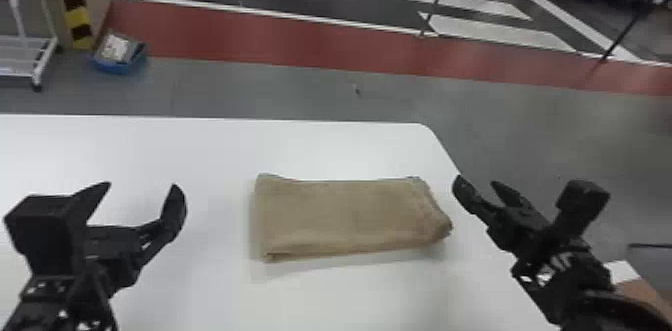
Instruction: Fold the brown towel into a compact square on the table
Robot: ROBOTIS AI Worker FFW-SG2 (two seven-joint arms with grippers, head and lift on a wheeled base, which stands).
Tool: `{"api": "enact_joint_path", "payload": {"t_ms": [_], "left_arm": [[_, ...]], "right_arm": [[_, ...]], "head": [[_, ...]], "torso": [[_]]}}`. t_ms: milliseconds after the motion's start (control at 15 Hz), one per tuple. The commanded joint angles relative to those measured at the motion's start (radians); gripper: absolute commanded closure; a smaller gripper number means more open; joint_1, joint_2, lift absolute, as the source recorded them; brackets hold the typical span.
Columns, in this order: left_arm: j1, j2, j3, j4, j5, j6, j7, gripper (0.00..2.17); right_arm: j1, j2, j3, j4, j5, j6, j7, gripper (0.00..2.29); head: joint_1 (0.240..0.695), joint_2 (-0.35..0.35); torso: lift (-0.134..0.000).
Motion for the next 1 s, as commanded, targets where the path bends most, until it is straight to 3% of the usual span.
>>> {"api": "enact_joint_path", "payload": {"t_ms": [0,200,333,667,800,933], "left_arm": [[-0.036,-0.019,-0.082,0.028,0.062,0.000,-0.013,0.19],[-0.110,-0.026,-0.216,0.102,0.082,0.003,-0.014,0.27],[-0.135,-0.062,-0.262,0.165,0.048,0.003,-0.013,0.27],[-0.164,-0.091,-0.302,0.221,0.017,0.034,-0.022,0.27],[-0.181,-0.097,-0.317,0.234,-0.033,0.104,0.015,0.27],[-0.184,-0.097,-0.314,0.241,-0.041,0.126,0.023,0.35]], "right_arm": [[0.068,0.036,-0.034,-0.040,-0.025,-0.101,0.000,0.14],[0.095,0.079,-0.069,-0.023,-0.033,-0.138,-0.011,0.15],[0.120,0.101,-0.084,-0.009,-0.050,-0.181,-0.009,0.15],[0.141,0.102,-0.087,0.006,-0.062,-0.202,0.003,0.15],[0.141,0.102,-0.089,0.000,-0.068,-0.208,0.015,0.16],[0.143,0.101,-0.096,-0.003,-0.071,-0.208,0.025,0.18]], "head": [[0.695,-0.350],[0.695,-0.350],[0.695,-0.350],[0.695,-0.350],[0.695,-0.350],[0.695,-0.350]], "torso": [[-0.125],[-0.125],[-0.125],[-0.125],[-0.125],[-0.125]]}}
